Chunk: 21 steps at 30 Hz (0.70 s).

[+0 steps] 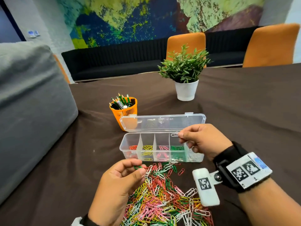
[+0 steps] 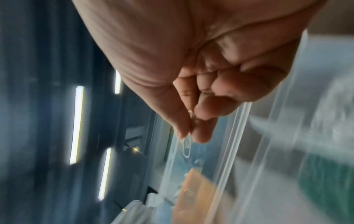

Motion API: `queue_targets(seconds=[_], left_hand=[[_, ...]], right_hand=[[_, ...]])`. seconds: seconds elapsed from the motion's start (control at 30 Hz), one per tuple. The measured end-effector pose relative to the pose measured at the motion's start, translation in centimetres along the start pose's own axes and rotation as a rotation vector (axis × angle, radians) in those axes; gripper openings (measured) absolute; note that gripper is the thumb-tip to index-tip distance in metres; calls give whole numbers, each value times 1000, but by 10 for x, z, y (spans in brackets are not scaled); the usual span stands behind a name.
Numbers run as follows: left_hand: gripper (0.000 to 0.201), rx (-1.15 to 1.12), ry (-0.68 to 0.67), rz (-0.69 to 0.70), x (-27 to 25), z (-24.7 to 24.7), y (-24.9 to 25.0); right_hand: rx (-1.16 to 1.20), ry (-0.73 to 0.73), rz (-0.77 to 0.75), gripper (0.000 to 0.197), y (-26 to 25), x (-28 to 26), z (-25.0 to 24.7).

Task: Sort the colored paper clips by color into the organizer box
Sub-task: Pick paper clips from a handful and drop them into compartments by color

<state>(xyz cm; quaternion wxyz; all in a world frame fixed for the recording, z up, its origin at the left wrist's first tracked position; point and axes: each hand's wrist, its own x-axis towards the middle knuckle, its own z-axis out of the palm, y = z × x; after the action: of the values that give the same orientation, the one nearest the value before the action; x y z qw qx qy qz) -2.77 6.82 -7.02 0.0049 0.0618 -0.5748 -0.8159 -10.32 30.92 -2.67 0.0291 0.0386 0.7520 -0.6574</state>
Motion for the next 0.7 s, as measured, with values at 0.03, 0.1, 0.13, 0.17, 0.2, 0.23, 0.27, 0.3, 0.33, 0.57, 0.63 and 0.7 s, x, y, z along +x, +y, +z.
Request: queue_targets(seconds=[0.03,0.1,0.13,0.17,0.2,0.23,0.27,0.3,0.33,0.57,0.63,0.7], left_hand=[[27,0,-3,2,0,0,-1],[21,-12,-12,9,0,3,1],[20,-13,-20,11,-1,5,2],[20,-14,-27,15,-2,7,2],[20,-15,-28,17,-2,9,3],[20,-19,-28,17,-2,11,4],[20,-21,-24,14,-2,13,6],[20,-24,-24,13,-2,16,6],[19,-21,-27,14,-3,19,7],[18,11,-49,72,0,35,15],[18,34,-43,92,-1,37,17],[20,45,-20,98,0,37,17]], right_hand=[[-155,51,-44,11,2,3,-9],[-416,135,-109,12,4,7,-23],[-485,149,-117,11,5,8,-28],[-527,149,-119,10,6,9,-32],[-556,143,-113,8,7,10,-34],[-574,136,-107,7,8,11,-36],[-601,133,-98,6,8,11,-35],[-646,138,-95,6,7,10,-34],[-710,146,-100,7,4,7,-32],[-297,-316,-186,22,-20,-34,34],[-200,-349,-184,21,-14,-36,46],[-136,-330,-211,18,-9,-33,50]])
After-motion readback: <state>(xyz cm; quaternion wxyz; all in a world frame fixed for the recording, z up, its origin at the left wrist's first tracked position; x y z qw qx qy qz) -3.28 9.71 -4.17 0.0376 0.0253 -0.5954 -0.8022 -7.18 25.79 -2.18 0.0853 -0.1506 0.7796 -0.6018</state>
